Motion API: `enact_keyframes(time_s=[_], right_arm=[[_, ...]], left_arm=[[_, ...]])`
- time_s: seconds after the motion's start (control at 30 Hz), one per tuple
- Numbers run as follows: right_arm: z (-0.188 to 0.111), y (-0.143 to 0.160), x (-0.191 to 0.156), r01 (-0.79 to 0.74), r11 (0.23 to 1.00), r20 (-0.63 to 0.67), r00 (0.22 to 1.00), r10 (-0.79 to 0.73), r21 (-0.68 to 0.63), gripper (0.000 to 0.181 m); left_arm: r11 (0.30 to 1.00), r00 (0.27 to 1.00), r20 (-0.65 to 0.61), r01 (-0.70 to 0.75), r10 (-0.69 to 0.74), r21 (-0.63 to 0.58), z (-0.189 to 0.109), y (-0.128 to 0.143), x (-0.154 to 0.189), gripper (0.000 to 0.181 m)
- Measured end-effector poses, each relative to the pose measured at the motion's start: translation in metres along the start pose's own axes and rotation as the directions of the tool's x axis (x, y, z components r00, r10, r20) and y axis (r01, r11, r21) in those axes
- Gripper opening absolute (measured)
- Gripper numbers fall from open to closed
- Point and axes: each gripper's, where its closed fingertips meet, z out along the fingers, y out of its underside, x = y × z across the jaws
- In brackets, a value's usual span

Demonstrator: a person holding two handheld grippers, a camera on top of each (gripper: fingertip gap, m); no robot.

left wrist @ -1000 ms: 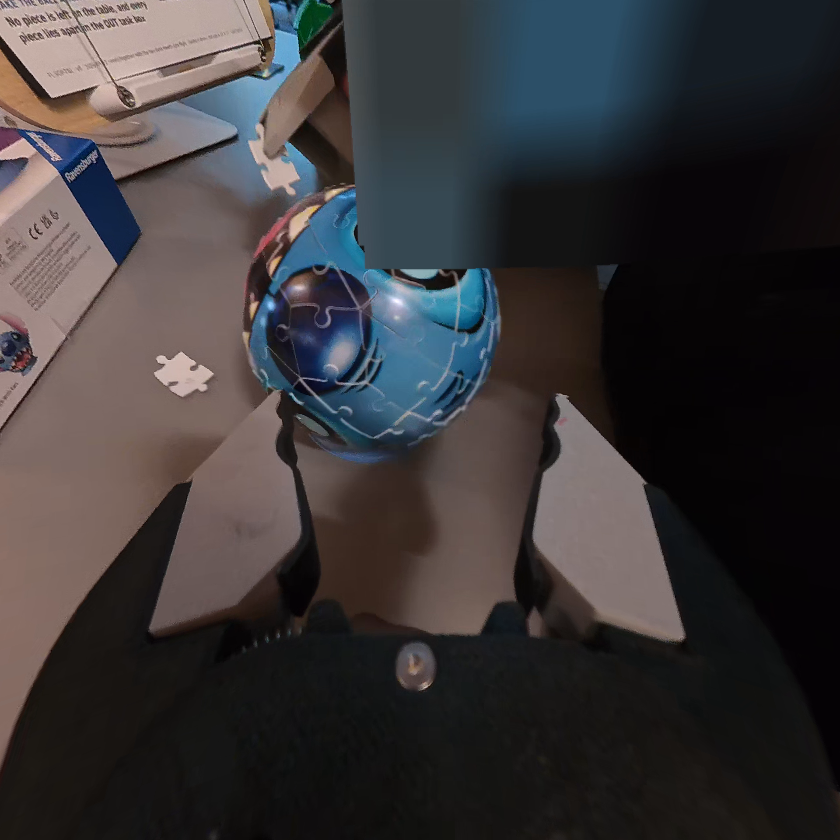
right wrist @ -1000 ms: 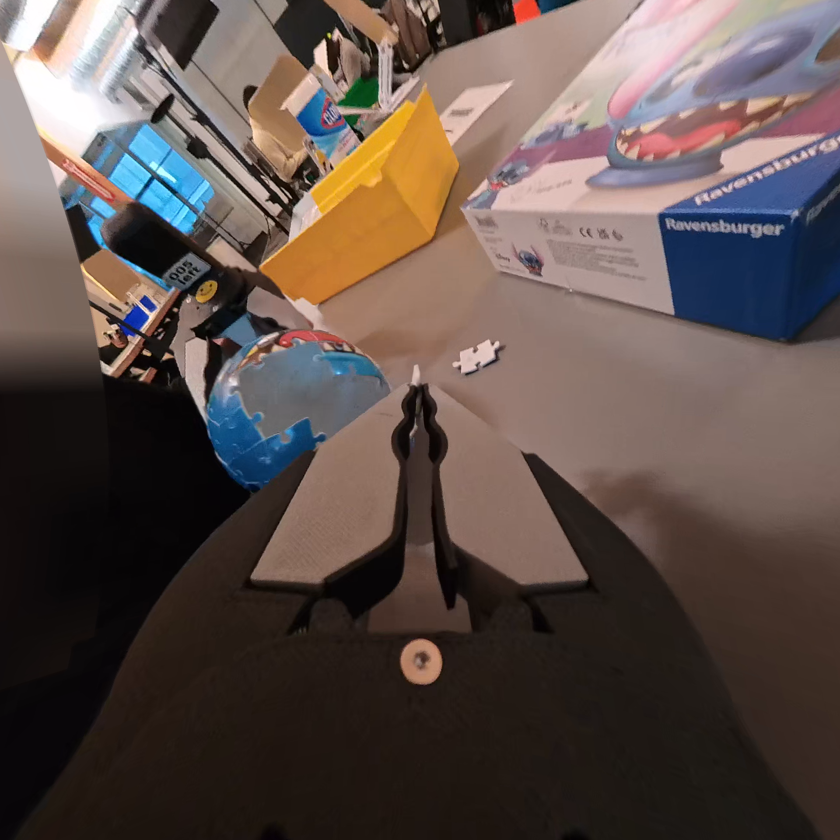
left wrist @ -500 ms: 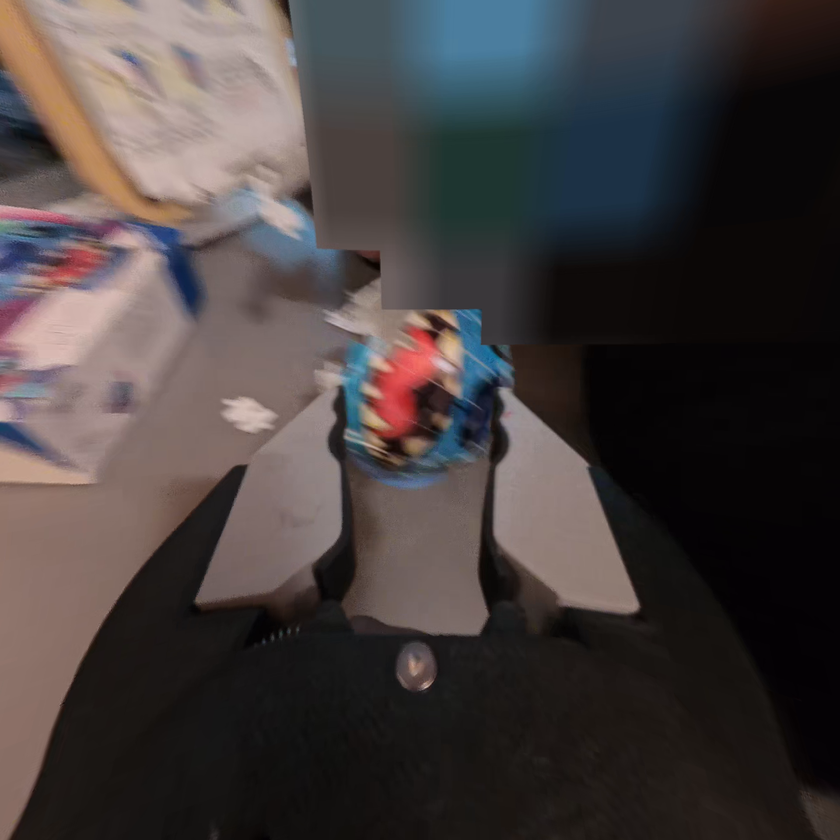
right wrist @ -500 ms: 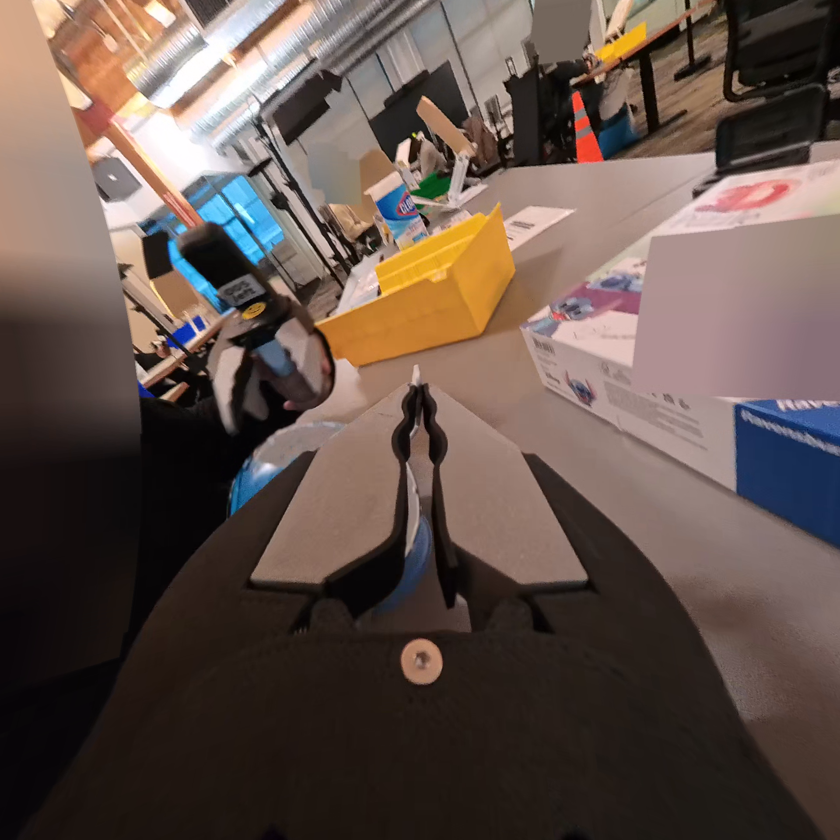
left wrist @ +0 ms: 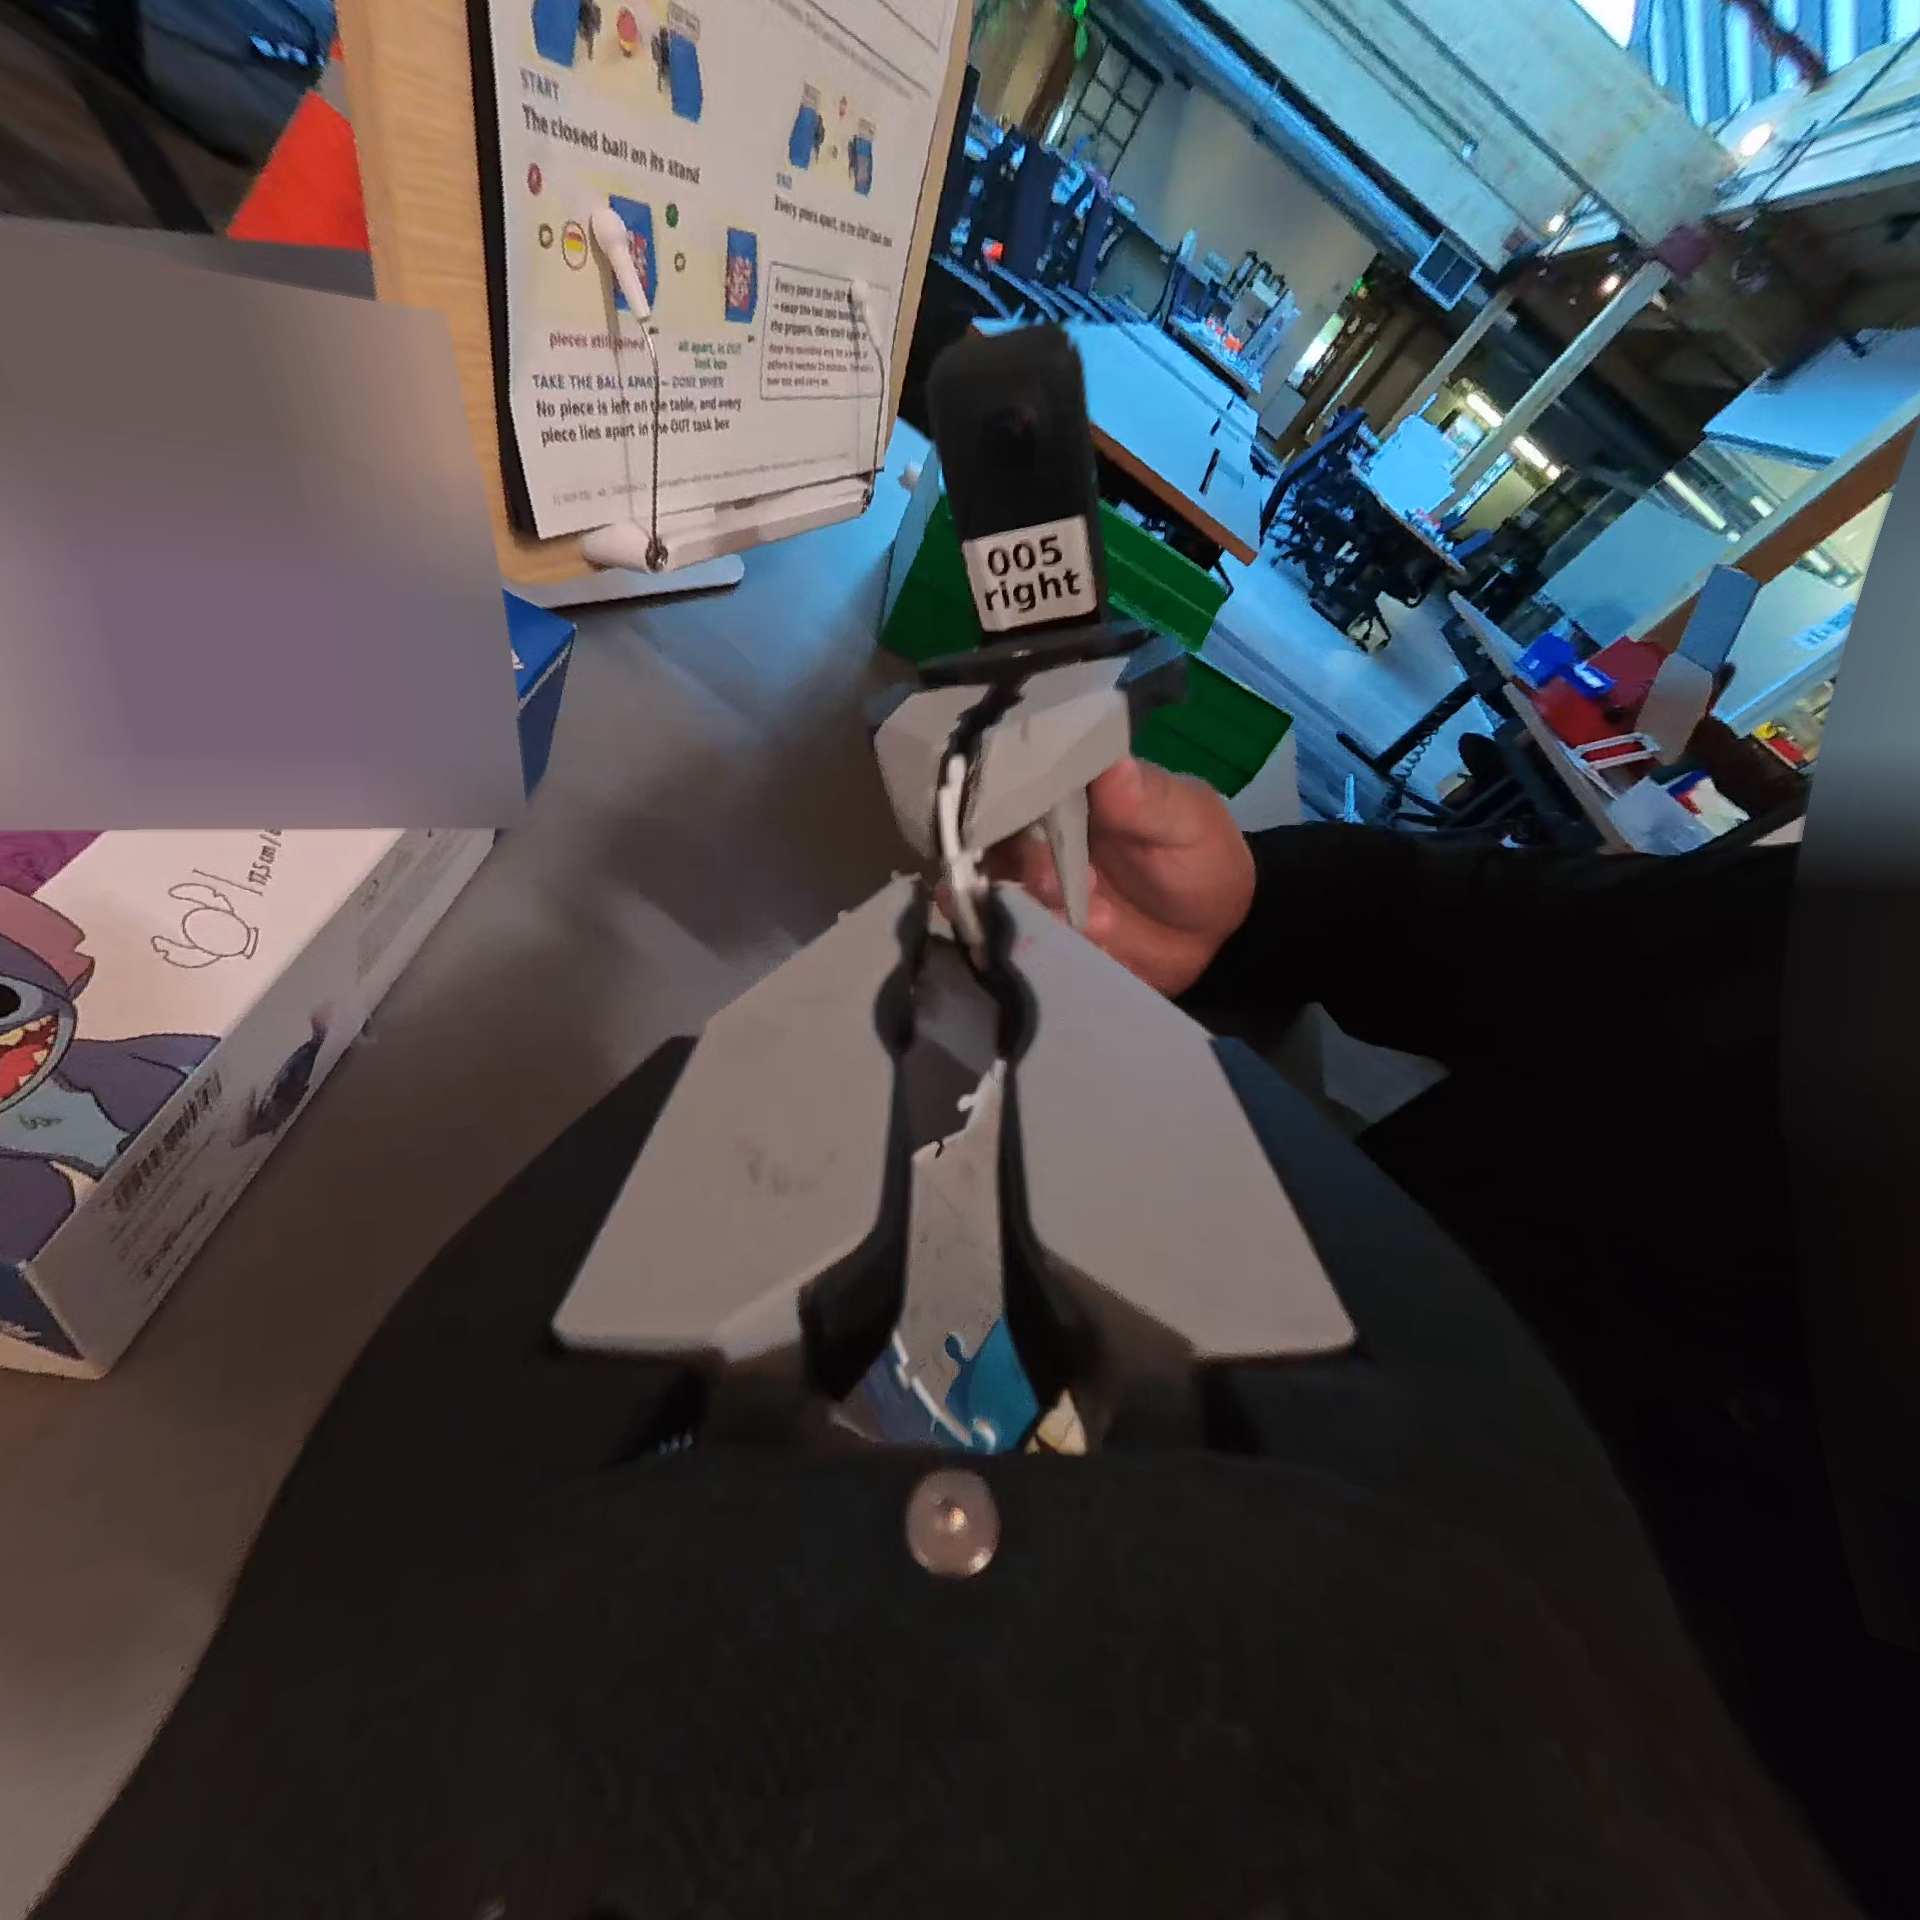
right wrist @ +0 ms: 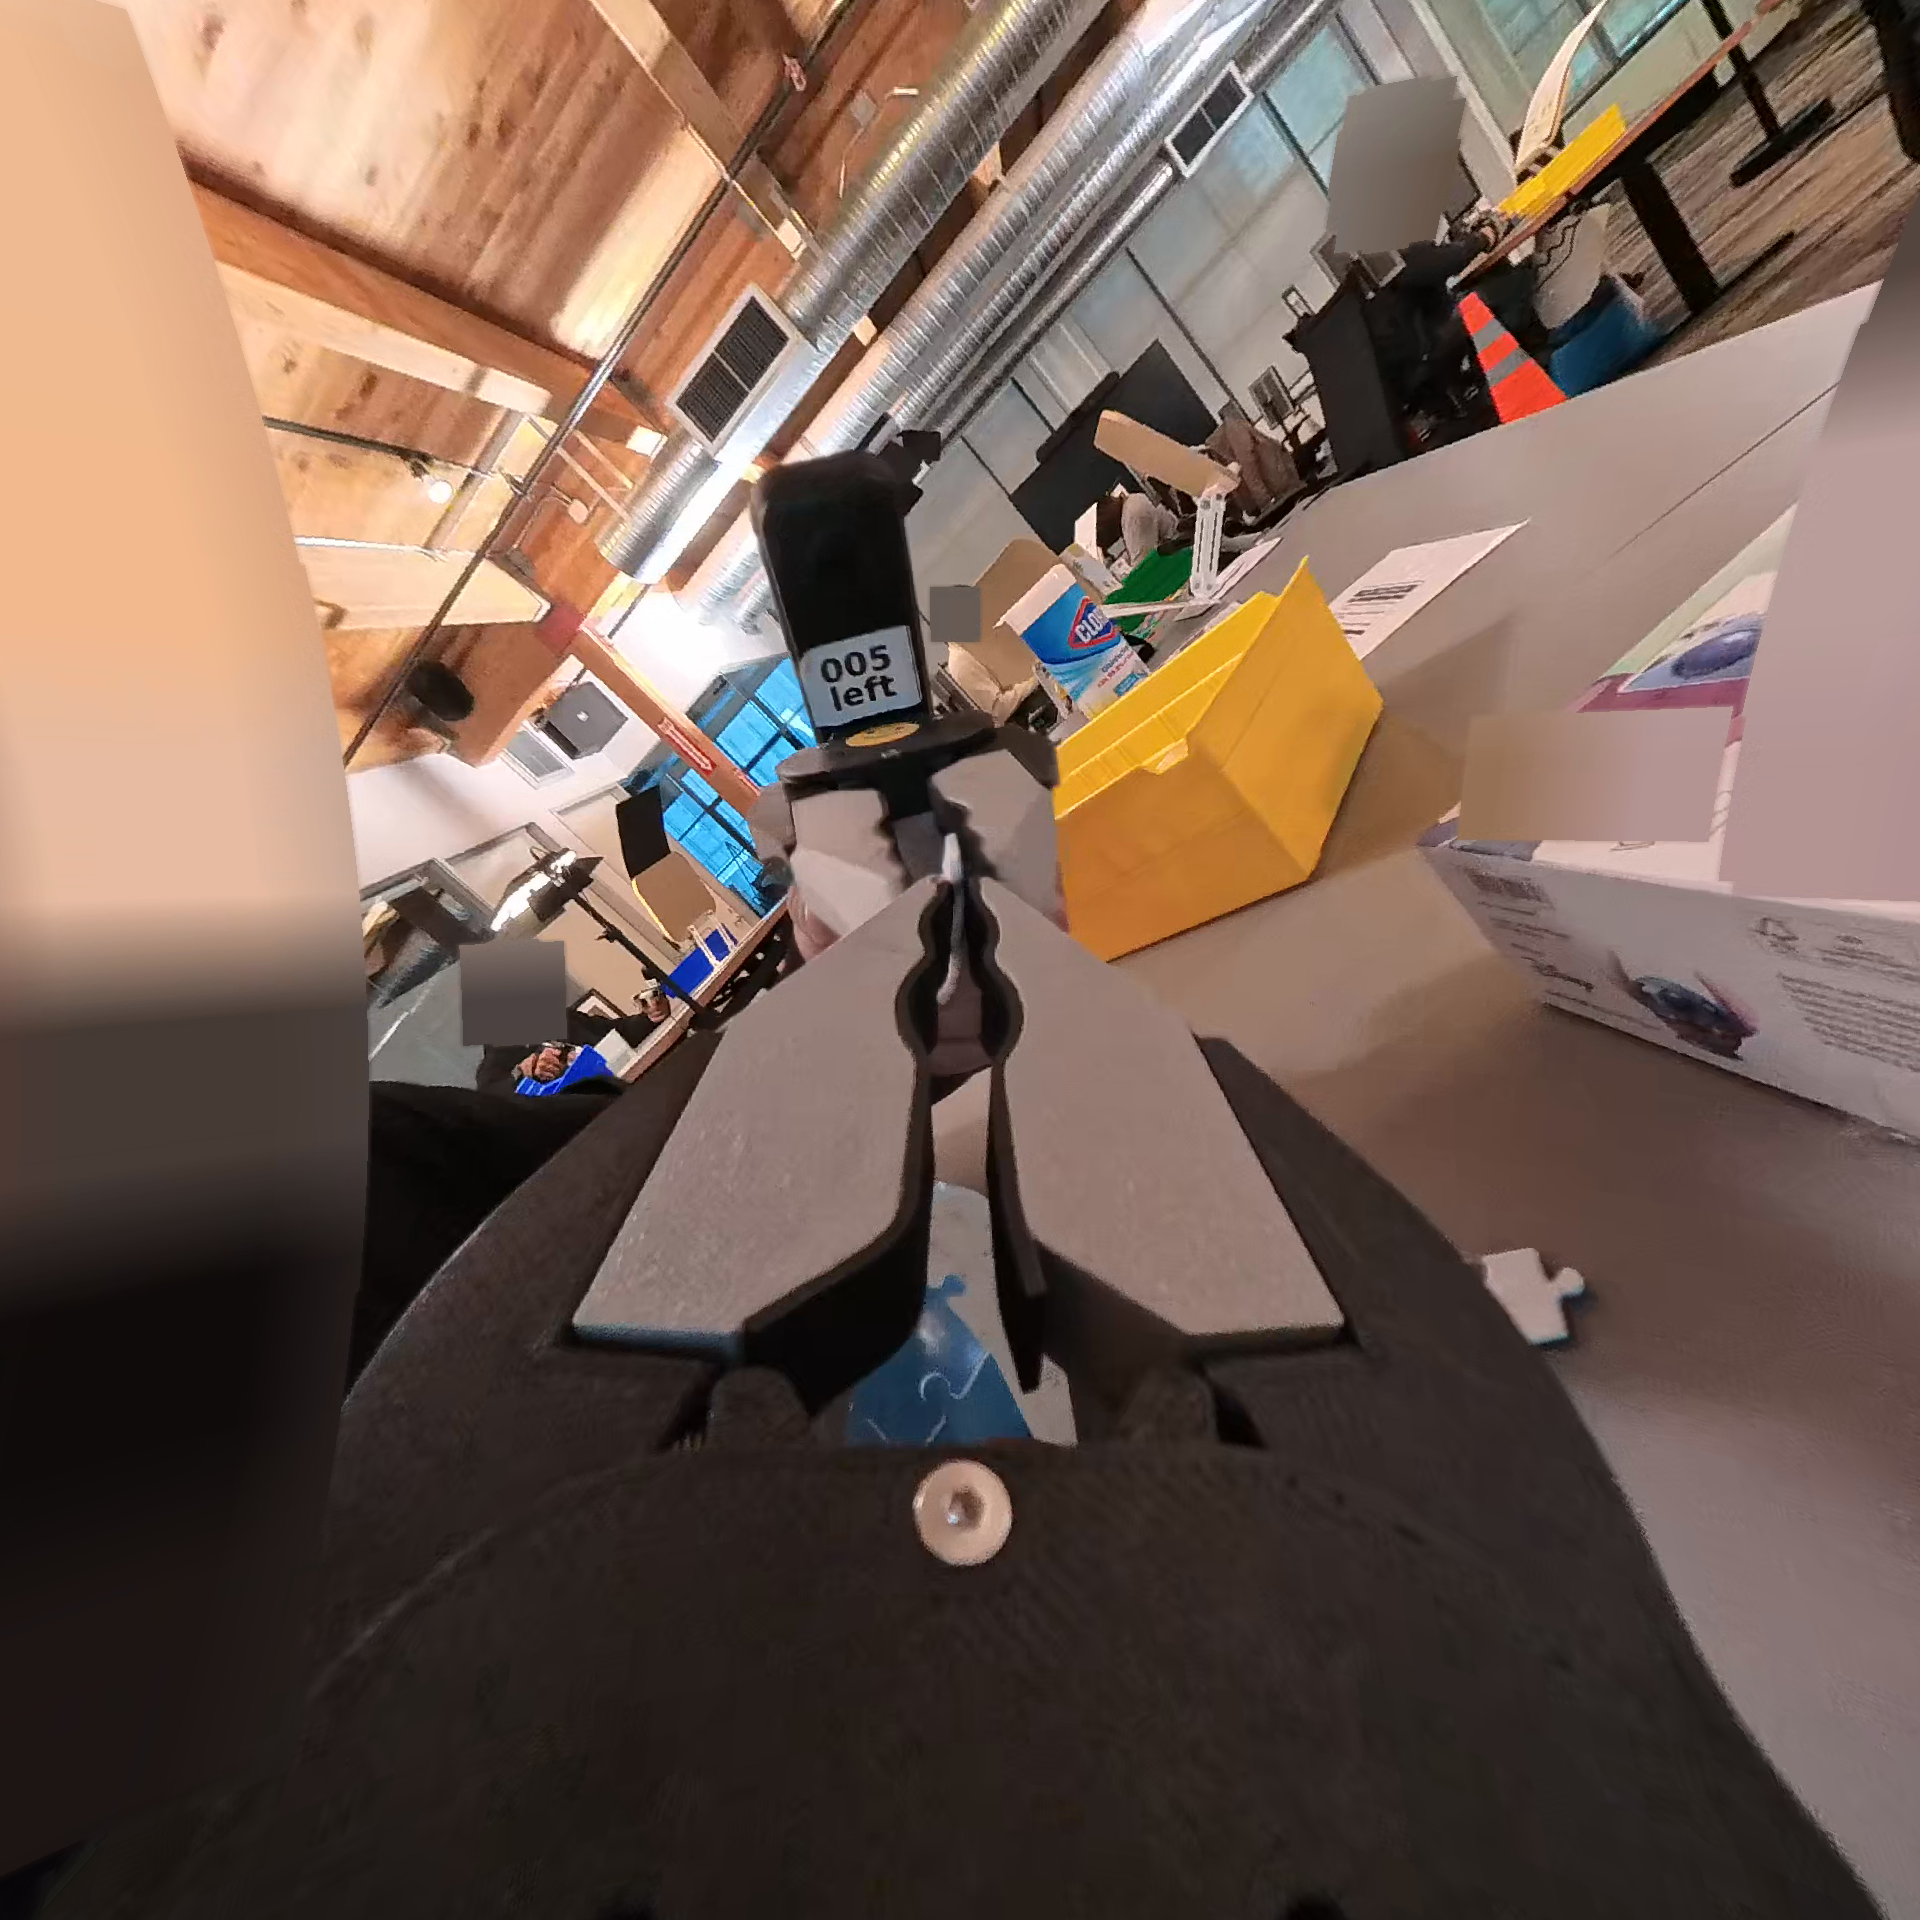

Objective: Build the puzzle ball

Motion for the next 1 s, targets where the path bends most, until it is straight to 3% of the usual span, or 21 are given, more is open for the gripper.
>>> enact_keyframes(time_s=[0.2,0.3,0.37,0.53,0.6,0.7,0.83,1.0], right_arm=[[-0.004,0.009,0.006,-0.019,0.999,-0.003,1.000,0.019,-0.044,0.002],[-0.013,-0.001,0.015,0.055,0.997,-0.059,0.997,-0.058,-0.049,0.000],[-0.013,-0.002,0.016,0.110,0.986,-0.077,0.990,-0.121,-0.125,0.000],[-0.001,0.021,0.022,0.207,0.887,-0.100,0.958,-0.270,-0.412,0.018],[0.004,0.034,0.023,0.235,0.837,-0.080,0.946,-0.313,-0.495,0.017],[0.007,0.052,0.028,0.269,0.751,-0.047,0.928,-0.370,-0.603,0.001],[0.003,0.061,0.030,0.276,0.704,-0.022,0.923,-0.383,-0.655,0.000],[-0.005,0.061,0.036,0.248,0.694,-0.029,0.932,-0.361,-0.676,0.000]], left_arm=[[0.996,0.996,0.064,-0.056,0.061,-0.073,-0.005,0.008,-0.007,0.000],[0.991,0.993,0.102,-0.049,0.062,-0.122,-0.009,0.011,-0.017,0.000],[0.986,0.991,0.114,-0.046,0.064,-0.161,-0.010,0.016,-0.023,0.000],[0.946,0.983,0.122,-0.096,0.139,-0.308,-0.009,0.035,-0.029,0.000],[0.917,0.976,0.107,-0.135,0.188,-0.376,-0.007,0.043,-0.026,0.000],[0.862,0.963,0.085,-0.189,0.257,-0.470,-0.007,0.055,-0.022,0.000],[0.835,0.959,0.059,-0.209,0.276,-0.509,-0.005,0.063,-0.021,0.000],[0.856,0.968,0.043,-0.199,0.249,-0.477,-0.003,0.061,-0.025,0.000]])
